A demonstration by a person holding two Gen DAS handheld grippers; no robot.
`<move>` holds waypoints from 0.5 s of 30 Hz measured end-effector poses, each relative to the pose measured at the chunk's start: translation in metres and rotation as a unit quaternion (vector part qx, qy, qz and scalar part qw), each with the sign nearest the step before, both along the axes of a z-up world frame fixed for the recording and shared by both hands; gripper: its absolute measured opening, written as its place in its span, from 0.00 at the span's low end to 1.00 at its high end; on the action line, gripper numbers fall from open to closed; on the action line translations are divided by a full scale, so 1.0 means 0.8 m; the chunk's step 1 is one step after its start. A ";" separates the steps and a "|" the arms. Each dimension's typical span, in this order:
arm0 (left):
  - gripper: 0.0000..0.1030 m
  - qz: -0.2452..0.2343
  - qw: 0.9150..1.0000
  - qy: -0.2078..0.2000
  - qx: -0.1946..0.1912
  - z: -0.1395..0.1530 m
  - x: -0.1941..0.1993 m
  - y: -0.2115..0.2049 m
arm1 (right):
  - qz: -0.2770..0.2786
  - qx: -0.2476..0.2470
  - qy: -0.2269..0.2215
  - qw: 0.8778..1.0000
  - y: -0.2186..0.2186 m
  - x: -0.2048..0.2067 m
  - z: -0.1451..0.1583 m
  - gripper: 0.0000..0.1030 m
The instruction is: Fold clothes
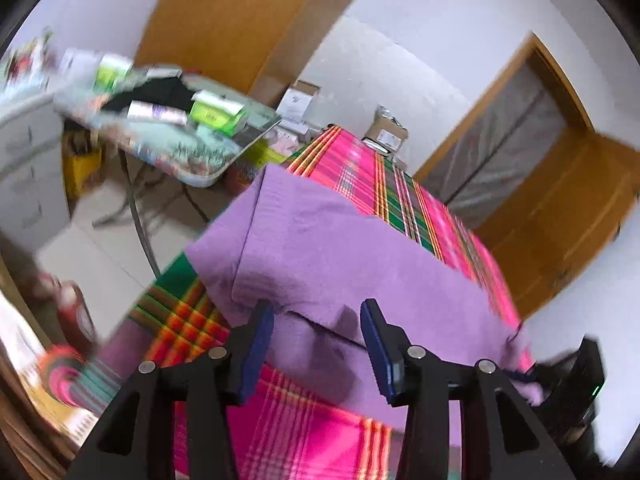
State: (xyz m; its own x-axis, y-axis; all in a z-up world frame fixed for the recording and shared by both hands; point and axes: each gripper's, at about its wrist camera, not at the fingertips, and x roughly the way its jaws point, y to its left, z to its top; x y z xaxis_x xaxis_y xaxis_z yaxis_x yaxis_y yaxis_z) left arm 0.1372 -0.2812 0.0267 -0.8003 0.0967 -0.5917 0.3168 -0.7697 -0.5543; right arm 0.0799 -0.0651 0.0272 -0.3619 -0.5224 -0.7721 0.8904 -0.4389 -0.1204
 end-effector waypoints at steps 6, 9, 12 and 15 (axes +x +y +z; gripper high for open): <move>0.45 0.033 0.998 -0.007 0.054 -0.010 -0.002 -0.003 | -0.002 0.005 -0.003 1.000 -0.004 -0.010 -0.006 0.34; 0.45 0.039 0.996 -0.007 0.074 -0.010 -0.003 0.002 | -0.002 0.002 -0.009 1.000 -0.003 -0.012 -0.006 0.33; 0.45 0.038 0.996 -0.011 0.079 -0.008 -0.012 0.011 | 0.002 0.003 -0.013 1.000 -0.004 -0.012 -0.007 0.31; 0.45 0.043 0.995 -0.021 0.090 -0.013 -0.023 0.016 | 0.009 0.008 -0.014 1.000 -0.006 -0.009 -0.009 0.29</move>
